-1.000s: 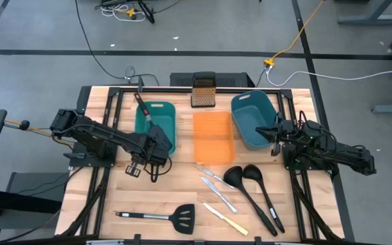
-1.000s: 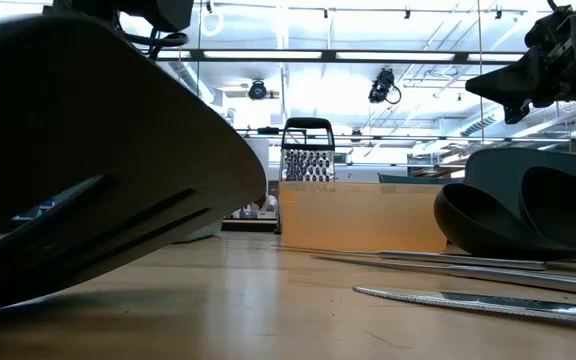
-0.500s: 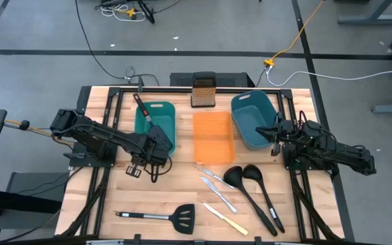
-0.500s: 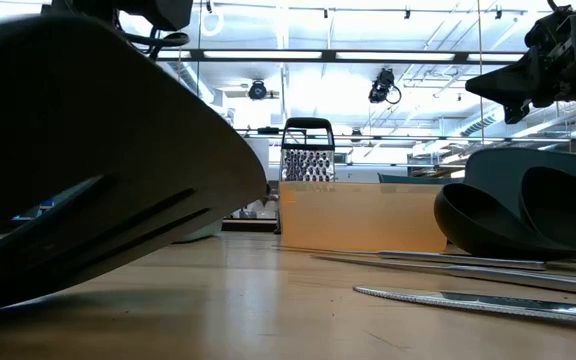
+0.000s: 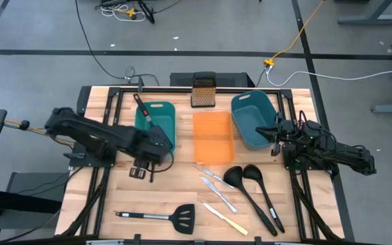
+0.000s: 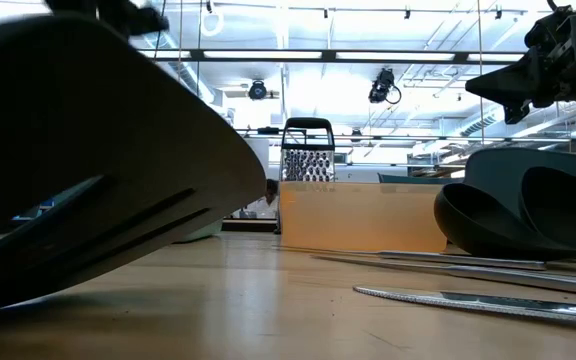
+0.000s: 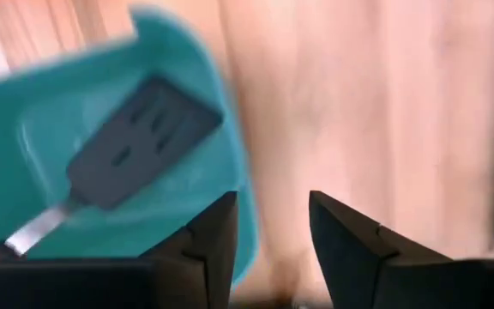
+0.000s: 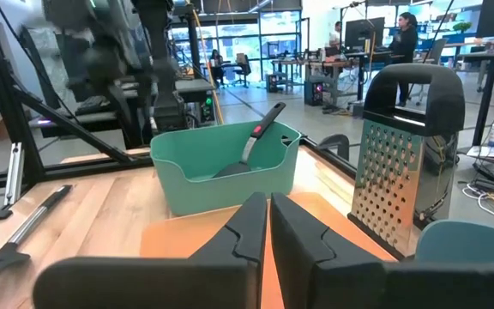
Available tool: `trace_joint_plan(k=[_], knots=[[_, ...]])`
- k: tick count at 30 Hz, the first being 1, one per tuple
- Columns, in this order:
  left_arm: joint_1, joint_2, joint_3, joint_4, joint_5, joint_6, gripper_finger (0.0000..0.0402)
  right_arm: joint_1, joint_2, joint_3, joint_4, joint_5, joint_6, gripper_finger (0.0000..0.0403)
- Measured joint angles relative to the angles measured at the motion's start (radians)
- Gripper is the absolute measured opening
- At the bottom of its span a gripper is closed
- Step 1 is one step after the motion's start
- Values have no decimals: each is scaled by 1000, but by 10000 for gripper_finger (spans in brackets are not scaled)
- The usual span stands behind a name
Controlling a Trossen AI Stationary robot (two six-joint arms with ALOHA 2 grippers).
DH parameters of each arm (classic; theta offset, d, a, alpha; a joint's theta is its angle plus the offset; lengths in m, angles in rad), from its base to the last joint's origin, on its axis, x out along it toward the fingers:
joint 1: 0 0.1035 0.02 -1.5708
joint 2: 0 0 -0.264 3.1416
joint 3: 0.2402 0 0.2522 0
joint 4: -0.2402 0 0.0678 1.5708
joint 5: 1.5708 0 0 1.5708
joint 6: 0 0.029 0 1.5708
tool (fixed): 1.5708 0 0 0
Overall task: Pick & Place Kitchen Items
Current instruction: Put the yellow knife into the orange bin
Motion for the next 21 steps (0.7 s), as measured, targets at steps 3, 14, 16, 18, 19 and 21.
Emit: trace_joint_plan(k=[3,14,16,18,19,21], knots=[[-34,-130,-39,156,-15,-46,132,0,0,0,2,0,0,28],[-61,-807,-703,1034,-445,-136,8,0,0,0,7,0,0,28],[-62,-885,-837,1234,-451,-51,8,0,0,0,8,0,2,28],[-63,-936,-958,1406,-451,20,6,0,0,0,9,0,4,28],[-62,-954,-1011,1470,-457,49,5,0,0,0,8,0,5,28],[-61,-990,-1107,1573,-482,82,5,0,0,0,6,0,5,28]])
